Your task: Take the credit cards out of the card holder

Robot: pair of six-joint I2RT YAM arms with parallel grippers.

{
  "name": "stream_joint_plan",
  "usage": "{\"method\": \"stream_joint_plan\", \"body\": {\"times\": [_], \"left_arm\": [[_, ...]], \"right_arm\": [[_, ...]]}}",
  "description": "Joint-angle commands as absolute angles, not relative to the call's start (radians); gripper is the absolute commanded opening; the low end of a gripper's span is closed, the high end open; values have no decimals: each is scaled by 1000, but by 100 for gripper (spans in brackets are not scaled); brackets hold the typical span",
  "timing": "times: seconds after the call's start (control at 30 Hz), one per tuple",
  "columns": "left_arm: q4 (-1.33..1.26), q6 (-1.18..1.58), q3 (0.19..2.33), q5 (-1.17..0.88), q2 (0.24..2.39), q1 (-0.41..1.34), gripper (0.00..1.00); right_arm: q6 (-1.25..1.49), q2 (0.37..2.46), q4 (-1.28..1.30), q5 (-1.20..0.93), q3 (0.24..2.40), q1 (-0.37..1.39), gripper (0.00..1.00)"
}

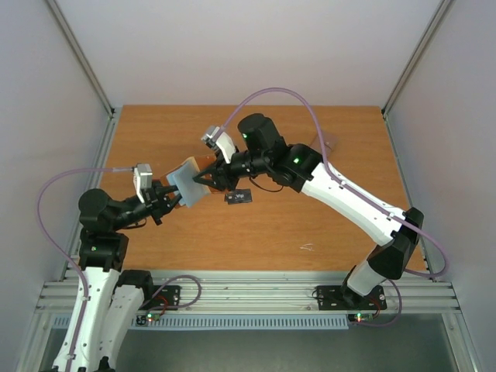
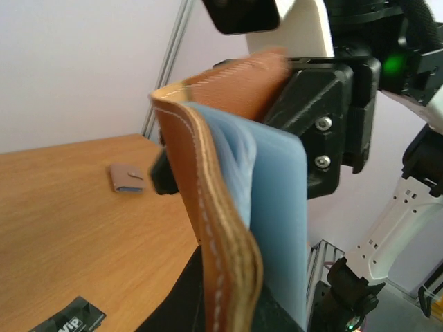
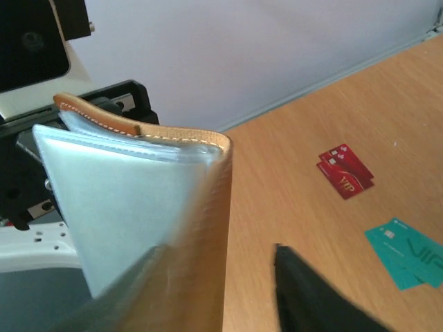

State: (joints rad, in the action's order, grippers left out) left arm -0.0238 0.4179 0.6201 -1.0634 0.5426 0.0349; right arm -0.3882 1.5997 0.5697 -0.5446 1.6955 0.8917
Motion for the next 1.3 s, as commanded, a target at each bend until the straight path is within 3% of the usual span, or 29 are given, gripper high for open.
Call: {"method": "stream_joint_plan", "body": {"times": [0.0,0.13,0.17,0.23,0.43,0.8,0.87,0.9,0.97,1.0,1.03,1.13,1.27], "left_arm": [[-7,415,611,-1041,529,42,0],[133,392,610,-946,528,43,1],[168,376,612,-914,535,42,4],[255,340,618,-834,556,43,21],[387,316,598,-554,587,42,41],[419,311,568,-396,583,41,62],[429,317,565,-361,581,41,66],[434,319,565,-347,579,41,68],[437,319,565,-325,576,39,73],[439,319,565,-318,574,38,75],[439,319,566,-309,574,38,78],[445,322,566,-261,570,33,98],[437,347,551,-107,566,26,99]], "right_arm": [[-382,1605,606,-456,1710,908,31],[-346,1606,691,-408,1698,897,11],[-331,1604,720,-399,1691,892,7],[-287,1594,764,-388,1660,873,1],[-112,1526,784,-484,1445,787,1],[278,1561,548,-658,940,633,2],[300,1560,537,-647,895,606,8],[305,1552,546,-632,878,591,16],[311,1518,585,-587,850,560,50],[308,1489,615,-559,843,540,85],[300,1453,656,-527,838,515,97],[232,1322,810,-387,851,393,99],[69,1167,955,-254,944,139,99]]}}
